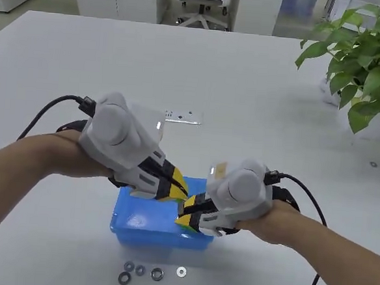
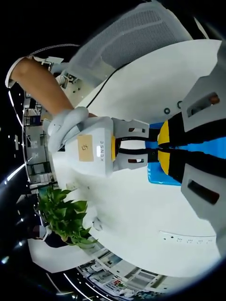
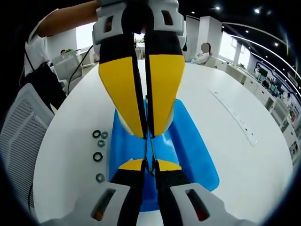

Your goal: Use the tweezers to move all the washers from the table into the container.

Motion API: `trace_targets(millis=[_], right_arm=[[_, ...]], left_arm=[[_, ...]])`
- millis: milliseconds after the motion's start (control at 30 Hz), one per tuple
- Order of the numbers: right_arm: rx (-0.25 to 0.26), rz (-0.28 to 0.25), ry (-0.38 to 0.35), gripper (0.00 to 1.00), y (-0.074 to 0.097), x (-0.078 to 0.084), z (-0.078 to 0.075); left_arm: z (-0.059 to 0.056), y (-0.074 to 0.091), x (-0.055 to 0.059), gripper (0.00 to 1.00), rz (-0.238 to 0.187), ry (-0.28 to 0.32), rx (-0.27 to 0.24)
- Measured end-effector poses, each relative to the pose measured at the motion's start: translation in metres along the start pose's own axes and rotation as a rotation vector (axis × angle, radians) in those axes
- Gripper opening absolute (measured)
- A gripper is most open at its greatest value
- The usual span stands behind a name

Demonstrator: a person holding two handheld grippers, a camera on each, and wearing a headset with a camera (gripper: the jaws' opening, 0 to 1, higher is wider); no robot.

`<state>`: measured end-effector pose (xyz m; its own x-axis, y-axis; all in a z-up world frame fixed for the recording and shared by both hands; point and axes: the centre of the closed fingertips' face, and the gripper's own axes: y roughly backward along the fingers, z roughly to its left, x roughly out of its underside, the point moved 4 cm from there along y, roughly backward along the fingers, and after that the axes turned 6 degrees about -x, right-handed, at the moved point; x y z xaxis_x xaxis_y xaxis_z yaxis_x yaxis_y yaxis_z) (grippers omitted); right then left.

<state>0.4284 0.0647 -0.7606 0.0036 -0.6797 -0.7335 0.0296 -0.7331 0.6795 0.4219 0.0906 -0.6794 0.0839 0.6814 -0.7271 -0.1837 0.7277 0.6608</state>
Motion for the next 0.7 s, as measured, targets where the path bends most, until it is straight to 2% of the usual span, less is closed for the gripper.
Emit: trace_targets(millis=[300, 700], right_arm=[[0.001, -0.004, 0.0, 0.11, 0.0, 0.0011, -0.0011], [0.011, 0.001, 0.01, 0.11, 0.004, -0.0012, 0.0009]], left_arm=[[0.002, -0.0012, 0.0006, 0.06, -0.005, 0.008, -0.006], [0.0, 0.0019, -0.0041, 0.06, -0.005, -0.009, -0.007]])
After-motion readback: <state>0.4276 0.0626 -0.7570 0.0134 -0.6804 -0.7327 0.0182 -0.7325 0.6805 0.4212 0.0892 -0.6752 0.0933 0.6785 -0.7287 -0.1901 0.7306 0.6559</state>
